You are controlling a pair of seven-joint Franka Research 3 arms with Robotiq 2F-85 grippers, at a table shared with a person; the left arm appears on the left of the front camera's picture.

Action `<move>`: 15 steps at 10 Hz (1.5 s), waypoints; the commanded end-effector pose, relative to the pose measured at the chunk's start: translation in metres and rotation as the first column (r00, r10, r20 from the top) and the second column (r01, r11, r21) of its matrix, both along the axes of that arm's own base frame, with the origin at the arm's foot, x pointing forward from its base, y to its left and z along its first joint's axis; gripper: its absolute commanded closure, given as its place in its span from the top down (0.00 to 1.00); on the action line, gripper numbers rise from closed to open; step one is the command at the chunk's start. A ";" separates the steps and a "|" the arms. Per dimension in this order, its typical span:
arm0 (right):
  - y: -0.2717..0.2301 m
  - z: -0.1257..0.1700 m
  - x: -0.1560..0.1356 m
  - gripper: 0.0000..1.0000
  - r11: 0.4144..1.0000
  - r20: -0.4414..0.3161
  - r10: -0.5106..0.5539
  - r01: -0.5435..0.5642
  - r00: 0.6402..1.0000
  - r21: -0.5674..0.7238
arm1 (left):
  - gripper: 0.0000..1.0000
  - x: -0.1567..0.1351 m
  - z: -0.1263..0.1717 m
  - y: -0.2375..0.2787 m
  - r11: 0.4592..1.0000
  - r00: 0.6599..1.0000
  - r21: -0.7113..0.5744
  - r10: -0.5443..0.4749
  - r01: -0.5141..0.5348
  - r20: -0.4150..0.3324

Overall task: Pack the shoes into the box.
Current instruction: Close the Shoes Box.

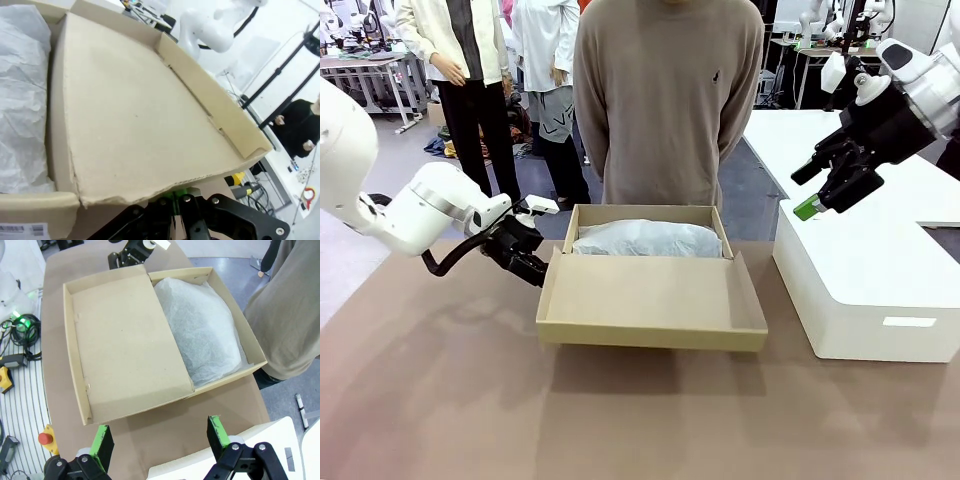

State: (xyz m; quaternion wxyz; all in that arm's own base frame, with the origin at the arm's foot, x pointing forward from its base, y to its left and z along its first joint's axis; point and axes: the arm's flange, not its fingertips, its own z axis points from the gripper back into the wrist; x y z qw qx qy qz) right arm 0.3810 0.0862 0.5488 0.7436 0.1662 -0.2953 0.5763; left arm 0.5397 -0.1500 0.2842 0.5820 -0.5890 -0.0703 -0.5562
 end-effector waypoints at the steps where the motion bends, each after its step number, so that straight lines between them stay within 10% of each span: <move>1: -0.001 0.001 0.002 1.00 0.999 0.013 0.027 -0.027 1.000 0.026 | 0.00 -0.027 0.016 -0.005 0.992 0.993 0.043 0.115 -0.116 0.021; 9: -0.001 0.001 0.002 1.00 0.999 0.013 0.027 -0.027 1.000 0.026 | 0.00 -0.058 0.037 0.009 0.961 0.962 -0.045 0.272 -0.271 0.020; 15: -0.001 0.001 0.002 1.00 0.999 0.013 0.027 -0.027 1.000 0.026 | 0.00 -0.078 0.081 0.019 0.904 0.891 0.011 0.419 -0.427 0.178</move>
